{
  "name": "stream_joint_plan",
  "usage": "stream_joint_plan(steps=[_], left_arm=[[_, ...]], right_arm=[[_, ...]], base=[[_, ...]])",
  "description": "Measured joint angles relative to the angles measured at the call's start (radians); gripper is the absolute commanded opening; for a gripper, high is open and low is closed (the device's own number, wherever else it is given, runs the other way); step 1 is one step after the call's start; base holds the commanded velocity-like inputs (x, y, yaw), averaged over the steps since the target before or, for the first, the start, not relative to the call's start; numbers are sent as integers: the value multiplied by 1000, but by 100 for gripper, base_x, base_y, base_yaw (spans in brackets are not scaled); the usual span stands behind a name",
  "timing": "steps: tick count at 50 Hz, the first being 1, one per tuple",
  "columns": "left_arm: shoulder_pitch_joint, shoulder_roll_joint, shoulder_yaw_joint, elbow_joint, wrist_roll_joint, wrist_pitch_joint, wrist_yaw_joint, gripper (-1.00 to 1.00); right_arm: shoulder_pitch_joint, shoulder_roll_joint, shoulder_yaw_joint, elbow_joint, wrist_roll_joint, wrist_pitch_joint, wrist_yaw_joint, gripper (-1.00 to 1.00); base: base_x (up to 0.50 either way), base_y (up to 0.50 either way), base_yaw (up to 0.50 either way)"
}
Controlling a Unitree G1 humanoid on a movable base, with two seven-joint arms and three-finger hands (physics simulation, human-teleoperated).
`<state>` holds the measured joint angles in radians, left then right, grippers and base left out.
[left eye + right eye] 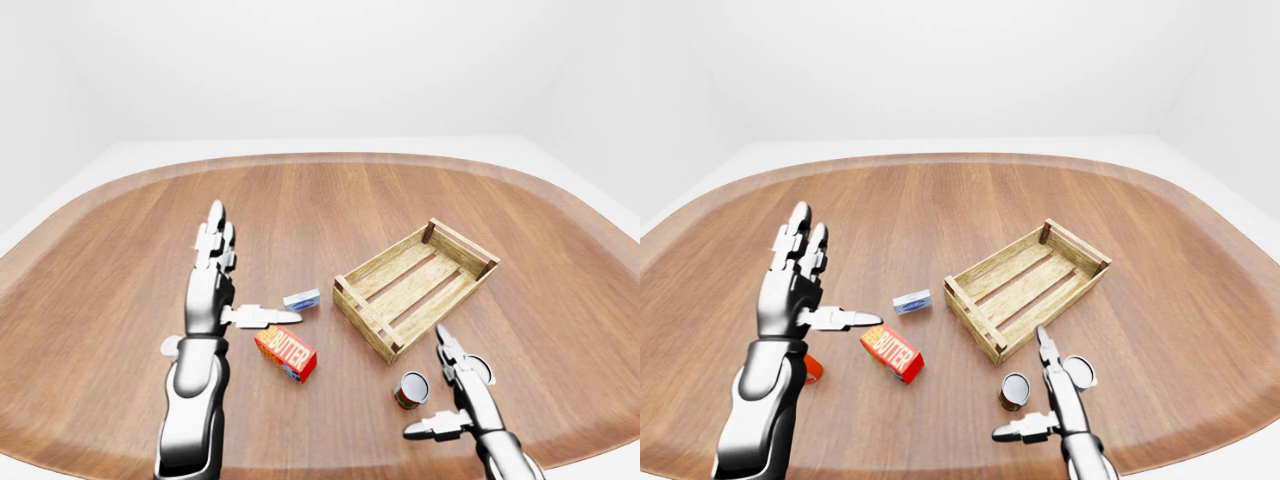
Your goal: Pick up the tomato sauce, and put it in the wooden tray.
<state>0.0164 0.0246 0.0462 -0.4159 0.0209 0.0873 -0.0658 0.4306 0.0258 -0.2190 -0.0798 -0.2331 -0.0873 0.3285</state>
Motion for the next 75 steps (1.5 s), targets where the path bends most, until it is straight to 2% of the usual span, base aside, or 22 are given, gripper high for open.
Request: stream_joint_plan(steps=[75], left_arm=[[6,-2,-8,4,7,0,-1,100]], right_arm=[[-166,-91,78,318,-6,0,-155,100]], base=[[0,0,0]])
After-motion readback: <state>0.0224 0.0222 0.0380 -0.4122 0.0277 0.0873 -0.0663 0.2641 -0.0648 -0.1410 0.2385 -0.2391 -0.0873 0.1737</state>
